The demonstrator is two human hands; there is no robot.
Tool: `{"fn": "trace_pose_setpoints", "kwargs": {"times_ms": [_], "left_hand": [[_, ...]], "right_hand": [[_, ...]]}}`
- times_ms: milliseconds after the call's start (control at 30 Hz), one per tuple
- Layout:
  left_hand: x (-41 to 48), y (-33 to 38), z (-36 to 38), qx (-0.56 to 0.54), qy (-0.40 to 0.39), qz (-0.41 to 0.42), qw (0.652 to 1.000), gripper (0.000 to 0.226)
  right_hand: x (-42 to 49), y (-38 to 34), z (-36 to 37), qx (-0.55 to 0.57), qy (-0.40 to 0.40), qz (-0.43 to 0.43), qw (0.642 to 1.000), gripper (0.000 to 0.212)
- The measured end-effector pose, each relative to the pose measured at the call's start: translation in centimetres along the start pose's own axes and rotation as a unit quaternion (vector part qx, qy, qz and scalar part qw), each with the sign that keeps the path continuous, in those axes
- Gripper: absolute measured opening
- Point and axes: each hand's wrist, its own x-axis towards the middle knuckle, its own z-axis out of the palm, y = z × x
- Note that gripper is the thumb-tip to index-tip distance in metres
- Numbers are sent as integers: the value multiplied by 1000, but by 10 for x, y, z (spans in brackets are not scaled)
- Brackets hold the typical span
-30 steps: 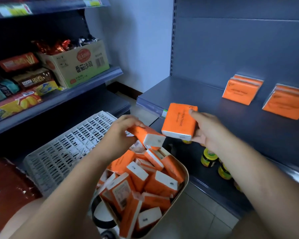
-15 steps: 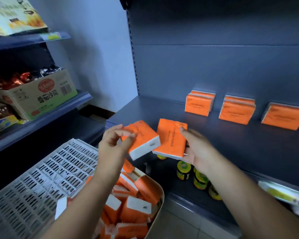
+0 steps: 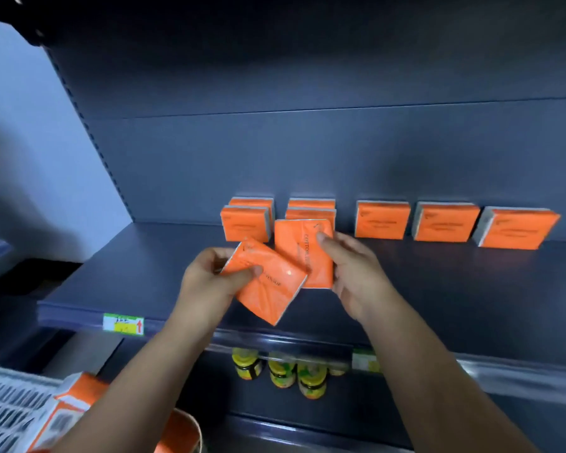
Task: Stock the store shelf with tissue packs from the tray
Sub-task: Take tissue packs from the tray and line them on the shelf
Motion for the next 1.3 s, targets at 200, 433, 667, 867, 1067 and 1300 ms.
{"fn": "trace_pose_setpoints", "kwargs": {"times_ms": [200, 433, 667, 867, 1067, 1300], "left_hand": [[24, 4, 79, -88, -65, -26, 994, 45], [51, 5, 161, -26, -131, 58, 989, 48], [81, 9, 213, 113, -126, 135, 976, 37], [99, 0, 233, 229, -136, 197, 943, 36], [105, -12, 245, 326, -122, 273, 897, 28], [106, -15, 253, 429, -91, 355, 825, 29]], "right_hand": [[16, -40, -70, 92, 93, -11, 991, 14], [22, -72, -139, 118, 214, -92, 965, 24], [23, -82, -183, 154, 306, -154, 927, 24], [30, -79, -205, 121, 357, -176, 910, 27], [37, -80, -225, -32, 369, -225, 901, 33], [49, -88, -238, -328, 283, -272, 859, 32]]}}
